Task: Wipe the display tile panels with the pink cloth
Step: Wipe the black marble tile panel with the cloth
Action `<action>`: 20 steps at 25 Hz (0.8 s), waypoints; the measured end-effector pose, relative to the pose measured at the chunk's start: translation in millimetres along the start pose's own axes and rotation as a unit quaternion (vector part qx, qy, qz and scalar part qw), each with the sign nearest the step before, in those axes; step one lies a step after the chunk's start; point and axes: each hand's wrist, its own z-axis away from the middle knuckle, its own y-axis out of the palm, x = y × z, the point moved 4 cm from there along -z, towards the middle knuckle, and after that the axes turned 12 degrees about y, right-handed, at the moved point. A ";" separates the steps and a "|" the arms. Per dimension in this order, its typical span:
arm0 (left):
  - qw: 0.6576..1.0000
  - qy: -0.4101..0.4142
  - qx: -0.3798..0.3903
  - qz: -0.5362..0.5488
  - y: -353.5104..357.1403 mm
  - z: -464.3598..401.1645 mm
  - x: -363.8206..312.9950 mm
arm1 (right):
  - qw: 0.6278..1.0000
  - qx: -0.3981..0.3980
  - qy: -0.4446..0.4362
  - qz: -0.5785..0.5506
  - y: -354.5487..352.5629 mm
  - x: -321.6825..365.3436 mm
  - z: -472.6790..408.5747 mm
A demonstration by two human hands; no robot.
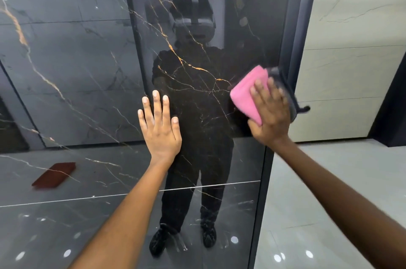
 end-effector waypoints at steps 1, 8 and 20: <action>1.000 0.000 0.005 -0.001 0.0 -3.1 -0.3 | 0.999 0.031 -0.026 0.020 7.3 10.2 38.4; 0.998 -0.053 0.025 0.027 -24.3 37.9 31.1 | 0.968 0.172 -0.181 0.036 13.3 30.8 112.7; 0.999 0.041 0.006 -0.033 -9.6 114.8 87.0 | 0.988 0.130 -0.077 -0.014 65.9 158.0 136.8</action>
